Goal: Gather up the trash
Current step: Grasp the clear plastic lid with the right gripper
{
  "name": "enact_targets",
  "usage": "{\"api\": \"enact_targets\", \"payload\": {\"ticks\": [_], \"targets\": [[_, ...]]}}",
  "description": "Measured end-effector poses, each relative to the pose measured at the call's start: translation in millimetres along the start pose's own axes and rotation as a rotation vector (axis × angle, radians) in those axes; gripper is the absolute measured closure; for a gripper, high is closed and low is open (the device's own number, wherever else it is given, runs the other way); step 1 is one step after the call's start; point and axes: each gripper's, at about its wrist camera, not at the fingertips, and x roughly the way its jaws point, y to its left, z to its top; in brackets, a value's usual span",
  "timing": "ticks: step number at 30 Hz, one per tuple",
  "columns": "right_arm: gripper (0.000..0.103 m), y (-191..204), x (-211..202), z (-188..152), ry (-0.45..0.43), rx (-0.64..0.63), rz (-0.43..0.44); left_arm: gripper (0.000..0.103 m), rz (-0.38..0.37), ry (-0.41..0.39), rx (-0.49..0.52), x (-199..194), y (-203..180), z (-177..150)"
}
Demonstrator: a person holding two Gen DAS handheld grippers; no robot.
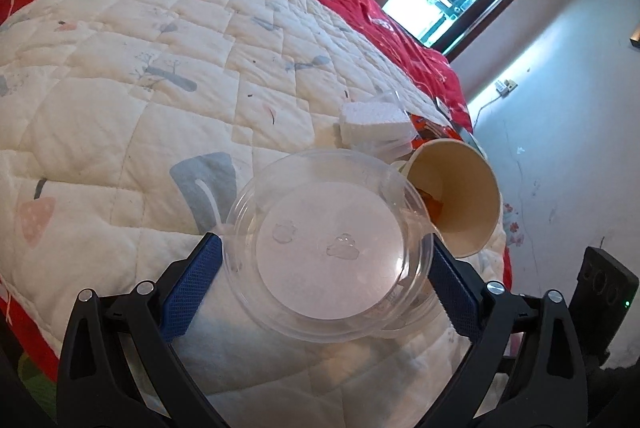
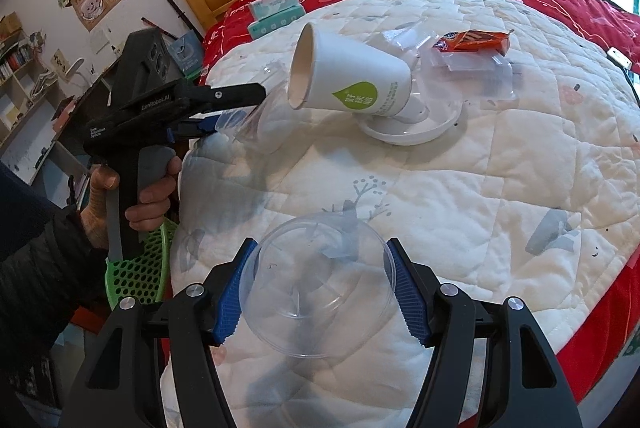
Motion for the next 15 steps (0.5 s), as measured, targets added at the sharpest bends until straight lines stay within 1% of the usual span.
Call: {"api": "enact_targets", "payload": {"ticks": [6,9,12,15], "targets": [[0.041,9.8,-1.8,1.4,-0.008,-0.024,-0.009,0.012,0.072,-0.058,0.039,-18.9,-18.9,-11.7],[0.041,18.9,-3.6,2.6,-0.015,-0.047,-0.009,0.012,0.074,-0.114,0.039,-42.1,-28.3,-21.0],[0.041,27.9,-5.6,4.3,-0.023,-0.062,-0.001,0.012,0.109,-0.173,0.026,-70.7,-34.4,-29.3],[0.041,39.7,-7.1,7.2,-0.029,-0.083,0.015,0.011,0.154,-0.211,-0.003,-96.9,-34.9,-38.4]]}}
